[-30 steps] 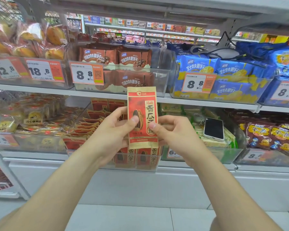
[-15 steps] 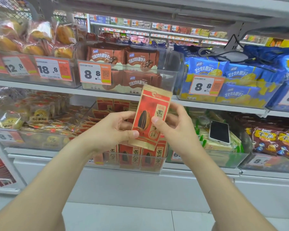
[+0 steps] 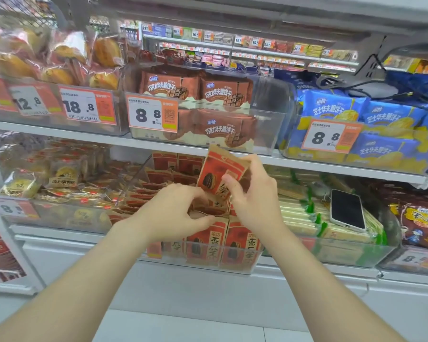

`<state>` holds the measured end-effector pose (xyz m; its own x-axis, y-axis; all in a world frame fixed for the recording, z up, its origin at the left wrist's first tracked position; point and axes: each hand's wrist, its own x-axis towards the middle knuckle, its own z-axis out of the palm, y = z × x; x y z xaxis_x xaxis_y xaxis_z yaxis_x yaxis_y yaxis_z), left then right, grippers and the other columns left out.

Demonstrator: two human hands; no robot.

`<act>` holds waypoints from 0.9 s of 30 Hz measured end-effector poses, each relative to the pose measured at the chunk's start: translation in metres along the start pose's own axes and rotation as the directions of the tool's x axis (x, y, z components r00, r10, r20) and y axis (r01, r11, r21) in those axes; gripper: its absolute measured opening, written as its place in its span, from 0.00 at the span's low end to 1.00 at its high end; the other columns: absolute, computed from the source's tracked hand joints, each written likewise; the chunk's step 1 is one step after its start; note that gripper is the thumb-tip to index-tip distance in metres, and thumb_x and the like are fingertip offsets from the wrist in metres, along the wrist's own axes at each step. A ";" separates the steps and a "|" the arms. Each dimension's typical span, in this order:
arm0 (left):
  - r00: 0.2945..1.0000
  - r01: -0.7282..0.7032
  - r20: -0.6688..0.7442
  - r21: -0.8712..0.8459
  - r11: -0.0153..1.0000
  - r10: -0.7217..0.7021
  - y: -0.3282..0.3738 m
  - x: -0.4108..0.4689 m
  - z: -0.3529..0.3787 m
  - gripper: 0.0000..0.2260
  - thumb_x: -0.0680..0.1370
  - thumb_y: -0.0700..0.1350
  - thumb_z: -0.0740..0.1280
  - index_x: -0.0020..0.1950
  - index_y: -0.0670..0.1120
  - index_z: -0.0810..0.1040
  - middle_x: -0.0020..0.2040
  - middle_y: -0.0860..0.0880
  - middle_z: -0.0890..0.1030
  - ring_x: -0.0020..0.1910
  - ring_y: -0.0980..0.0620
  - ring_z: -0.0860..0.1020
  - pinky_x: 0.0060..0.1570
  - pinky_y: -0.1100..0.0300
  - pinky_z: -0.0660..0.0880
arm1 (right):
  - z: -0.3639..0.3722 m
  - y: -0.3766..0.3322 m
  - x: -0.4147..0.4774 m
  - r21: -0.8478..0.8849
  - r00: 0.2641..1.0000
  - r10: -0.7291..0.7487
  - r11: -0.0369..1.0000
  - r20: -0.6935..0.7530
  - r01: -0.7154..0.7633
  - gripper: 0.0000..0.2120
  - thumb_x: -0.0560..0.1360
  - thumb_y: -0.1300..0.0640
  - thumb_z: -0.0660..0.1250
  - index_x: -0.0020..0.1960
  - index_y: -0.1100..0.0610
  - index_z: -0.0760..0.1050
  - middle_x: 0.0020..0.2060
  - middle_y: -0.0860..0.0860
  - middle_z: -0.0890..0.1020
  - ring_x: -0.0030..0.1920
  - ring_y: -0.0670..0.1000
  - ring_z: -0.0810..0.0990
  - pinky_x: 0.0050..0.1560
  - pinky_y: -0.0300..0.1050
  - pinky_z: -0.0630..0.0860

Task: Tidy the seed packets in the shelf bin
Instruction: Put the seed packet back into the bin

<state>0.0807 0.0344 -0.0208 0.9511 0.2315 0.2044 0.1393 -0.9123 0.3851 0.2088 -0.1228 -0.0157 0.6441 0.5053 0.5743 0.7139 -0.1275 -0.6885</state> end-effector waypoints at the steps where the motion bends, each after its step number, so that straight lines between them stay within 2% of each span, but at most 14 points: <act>1: 1.000 0.018 0.003 0.015 1.000 -0.018 -0.001 0.002 0.002 0.18 0.78 0.66 0.71 0.61 0.57 0.81 0.53 0.59 0.85 0.54 0.58 0.82 0.60 0.52 0.80 | 0.004 0.004 0.002 -0.039 0.999 0.009 0.999 0.041 -0.007 0.08 0.83 0.53 0.72 0.58 0.50 0.74 0.42 0.42 0.85 0.44 0.42 0.84 0.44 0.35 0.77; 4: 1.000 0.025 -0.002 0.029 0.999 -0.025 -0.007 0.008 0.004 0.16 0.77 0.68 0.69 0.49 0.57 0.79 0.43 0.56 0.84 0.44 0.58 0.80 0.52 0.49 0.80 | 0.015 0.017 0.007 -0.212 0.986 0.078 0.976 0.147 -0.045 0.06 0.83 0.47 0.70 0.50 0.49 0.78 0.38 0.44 0.84 0.42 0.46 0.81 0.46 0.48 0.77; 7: 0.999 0.019 0.050 0.013 1.000 -0.020 -0.010 0.010 0.006 0.22 0.78 0.72 0.64 0.48 0.55 0.85 0.41 0.57 0.84 0.42 0.58 0.80 0.50 0.51 0.79 | 0.024 0.024 0.016 -0.372 0.985 0.094 0.928 0.143 -0.034 0.12 0.81 0.42 0.68 0.45 0.49 0.82 0.38 0.45 0.84 0.47 0.54 0.82 0.55 0.55 0.79; 9: 0.992 0.083 0.104 -0.098 0.992 -0.072 -0.009 0.011 0.006 0.25 0.80 0.68 0.62 0.41 0.49 0.84 0.33 0.55 0.80 0.34 0.55 0.76 0.43 0.53 0.77 | 0.026 0.023 0.022 -0.402 0.986 0.092 0.915 0.139 -0.028 0.10 0.82 0.45 0.68 0.51 0.50 0.84 0.40 0.46 0.86 0.47 0.56 0.84 0.56 0.55 0.81; 10: 0.987 0.117 0.128 -0.135 0.984 -0.100 -0.009 0.013 0.005 0.24 0.79 0.65 0.63 0.40 0.47 0.84 0.33 0.53 0.81 0.34 0.54 0.77 0.43 0.54 0.77 | 0.026 0.022 0.024 -0.400 0.988 0.083 0.916 0.133 -0.023 0.09 0.83 0.48 0.69 0.55 0.50 0.85 0.43 0.47 0.87 0.48 0.55 0.84 0.55 0.52 0.81; 12: 0.975 0.169 0.172 -0.158 0.973 -0.142 -0.007 0.016 -0.002 0.16 0.75 0.61 0.67 0.47 0.52 0.88 0.42 0.56 0.87 0.43 0.57 0.83 0.51 0.54 0.81 | 0.026 0.019 0.025 -0.393 0.994 0.033 0.919 0.104 0.011 0.07 0.83 0.52 0.69 0.60 0.49 0.83 0.46 0.48 0.88 0.48 0.54 0.84 0.52 0.49 0.79; 13: 0.967 0.192 0.199 -0.166 0.967 -0.158 -0.005 0.017 -0.007 0.13 0.75 0.59 0.70 0.51 0.55 0.89 0.46 0.58 0.88 0.47 0.59 0.84 0.55 0.55 0.82 | 0.026 0.018 0.025 -0.394 0.996 0.000 0.918 0.086 0.034 0.07 0.83 0.54 0.69 0.60 0.49 0.83 0.46 0.49 0.88 0.47 0.54 0.85 0.51 0.50 0.79; 16: 0.946 0.234 0.273 -0.205 0.950 -0.174 -0.001 0.021 -0.015 0.10 0.76 0.53 0.73 0.55 0.56 0.89 0.42 0.60 0.86 0.44 0.62 0.83 0.49 0.60 0.80 | 0.029 0.014 0.024 -0.428 0.995 0.007 0.903 0.098 0.036 0.07 0.82 0.55 0.70 0.59 0.49 0.82 0.46 0.50 0.87 0.47 0.56 0.85 0.49 0.54 0.82; 18: 0.932 0.243 0.319 -0.199 0.949 -0.172 -0.001 0.024 -0.017 0.09 0.75 0.52 0.73 0.55 0.57 0.89 0.42 0.61 0.86 0.44 0.63 0.83 0.48 0.60 0.81 | 0.029 0.016 0.024 -0.460 0.969 0.141 0.887 0.202 -0.033 0.05 0.80 0.56 0.70 0.53 0.47 0.81 0.46 0.51 0.85 0.47 0.57 0.84 0.49 0.54 0.83; 20: 0.922 0.254 0.341 -0.177 0.951 -0.182 -0.003 0.028 -0.020 0.10 0.75 0.53 0.75 0.56 0.57 0.89 0.51 0.60 0.87 0.52 0.61 0.84 0.58 0.54 0.83 | 0.030 0.018 0.023 -0.493 0.912 0.278 0.864 0.303 -0.099 0.07 0.78 0.58 0.68 0.51 0.47 0.81 0.50 0.52 0.84 0.52 0.57 0.82 0.55 0.54 0.82; 22: 0.921 0.240 0.346 -0.140 0.961 -0.180 -0.004 0.031 -0.022 0.13 0.76 0.57 0.77 0.59 0.57 0.89 0.57 0.61 0.86 0.59 0.59 0.82 0.65 0.53 0.80 | 0.032 0.020 0.025 -0.558 0.899 0.312 0.824 0.307 -0.096 0.11 0.79 0.57 0.66 0.57 0.47 0.83 0.54 0.50 0.85 0.60 0.58 0.80 0.66 0.55 0.75; 23: 0.925 0.214 0.343 -0.112 0.970 -0.164 -0.004 0.032 -0.023 0.14 0.77 0.59 0.77 0.60 0.57 0.89 0.58 0.61 0.85 0.60 0.59 0.80 0.66 0.52 0.78 | 0.033 0.022 0.026 -0.591 0.906 0.308 0.802 0.290 -0.084 0.12 0.80 0.56 0.66 0.60 0.47 0.83 0.56 0.49 0.85 0.63 0.58 0.78 0.68 0.57 0.69; 24: 0.931 0.172 0.338 -0.076 0.982 -0.137 -0.002 0.033 -0.022 0.13 0.79 0.59 0.75 0.60 0.57 0.89 0.56 0.60 0.85 0.59 0.58 0.79 0.65 0.51 0.77 | 0.034 0.023 0.028 -0.606 0.909 0.310 0.791 0.280 -0.084 0.14 0.81 0.56 0.65 0.62 0.46 0.83 0.58 0.49 0.85 0.66 0.58 0.77 0.69 0.57 0.66; 27: 0.945 0.049 0.317 0.100 0.994 -0.079 0.008 0.034 -0.013 0.10 0.87 0.53 0.66 0.60 0.55 0.87 0.45 0.54 0.82 0.46 0.52 0.79 0.53 0.50 0.77 | 0.038 0.026 0.032 -0.602 0.880 0.361 0.790 0.308 -0.114 0.17 0.82 0.55 0.63 0.67 0.42 0.81 0.62 0.49 0.84 0.69 0.60 0.73 0.69 0.58 0.63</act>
<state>0.1110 0.0392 0.0011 0.9754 0.1835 -0.1221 0.2126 -0.9292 0.3024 0.2379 -0.0778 -0.0321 0.7400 0.6617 0.1205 0.6566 -0.6718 -0.3429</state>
